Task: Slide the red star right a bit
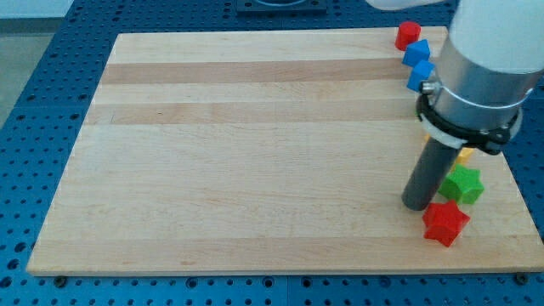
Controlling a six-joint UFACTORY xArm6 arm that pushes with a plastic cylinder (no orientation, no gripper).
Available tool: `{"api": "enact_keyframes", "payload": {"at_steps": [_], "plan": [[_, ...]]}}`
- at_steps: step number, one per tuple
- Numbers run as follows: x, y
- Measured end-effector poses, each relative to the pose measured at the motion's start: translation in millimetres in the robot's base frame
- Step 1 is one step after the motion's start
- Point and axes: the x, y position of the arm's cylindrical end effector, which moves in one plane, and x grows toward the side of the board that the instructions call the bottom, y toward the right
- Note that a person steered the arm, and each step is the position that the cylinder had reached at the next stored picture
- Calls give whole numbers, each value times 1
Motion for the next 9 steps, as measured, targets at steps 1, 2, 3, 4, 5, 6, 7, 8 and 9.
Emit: {"api": "enact_keyframes", "payload": {"at_steps": [1, 2, 3, 4, 5, 6, 7, 8, 9], "plan": [[0, -15], [11, -16], [26, -16], [29, -16], [29, -16], [29, -9], [29, -2], [43, -2], [52, -2]]}}
